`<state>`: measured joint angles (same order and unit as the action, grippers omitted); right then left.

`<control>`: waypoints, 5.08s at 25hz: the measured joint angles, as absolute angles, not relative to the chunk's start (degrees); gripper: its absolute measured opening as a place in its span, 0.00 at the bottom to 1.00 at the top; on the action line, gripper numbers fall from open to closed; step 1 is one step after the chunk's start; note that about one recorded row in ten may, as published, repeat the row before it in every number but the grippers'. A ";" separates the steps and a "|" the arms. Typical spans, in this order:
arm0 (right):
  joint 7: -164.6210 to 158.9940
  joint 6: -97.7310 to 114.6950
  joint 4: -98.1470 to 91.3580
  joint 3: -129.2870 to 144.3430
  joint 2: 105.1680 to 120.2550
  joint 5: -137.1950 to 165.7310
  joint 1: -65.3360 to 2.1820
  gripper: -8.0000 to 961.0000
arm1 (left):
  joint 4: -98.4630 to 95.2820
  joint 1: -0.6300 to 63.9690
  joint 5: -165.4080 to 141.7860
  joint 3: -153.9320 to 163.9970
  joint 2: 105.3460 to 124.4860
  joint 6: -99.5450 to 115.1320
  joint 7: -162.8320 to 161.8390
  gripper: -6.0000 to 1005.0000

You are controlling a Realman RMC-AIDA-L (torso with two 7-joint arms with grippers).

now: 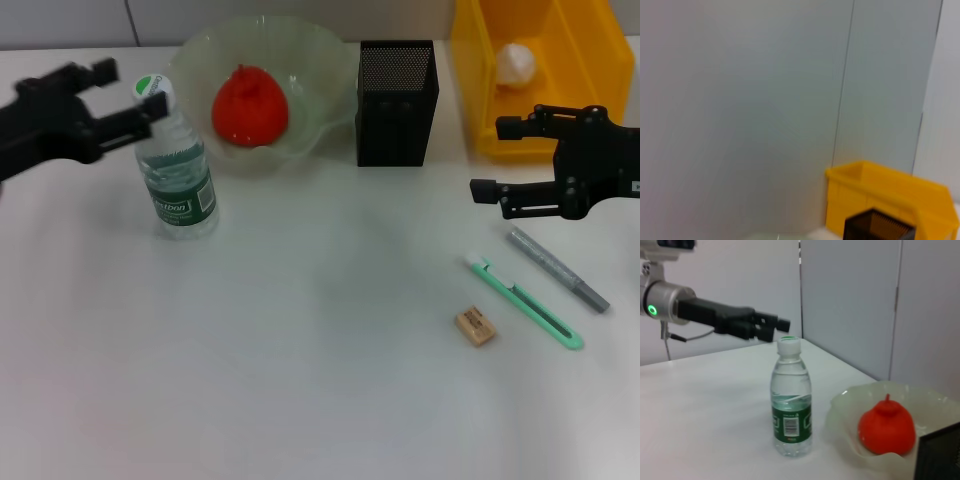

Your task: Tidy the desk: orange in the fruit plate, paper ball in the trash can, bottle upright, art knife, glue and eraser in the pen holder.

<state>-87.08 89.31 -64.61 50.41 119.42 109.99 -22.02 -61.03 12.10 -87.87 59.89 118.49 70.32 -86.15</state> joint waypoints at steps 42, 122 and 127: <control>-155.70 88.79 -62.73 84.67 119.55 153.95 -46.99 0.88 | -43.53 14.61 -111.06 37.66 113.44 108.64 -67.69 0.80; -156.81 82.29 -91.52 82.09 119.38 152.98 -35.37 0.19 | -44.29 15.91 -112.93 37.53 115.77 104.09 -69.03 0.80; -151.23 69.83 -93.41 82.27 119.38 144.70 -32.74 0.19 | -44.21 15.91 -112.75 37.39 116.22 103.67 -68.70 0.80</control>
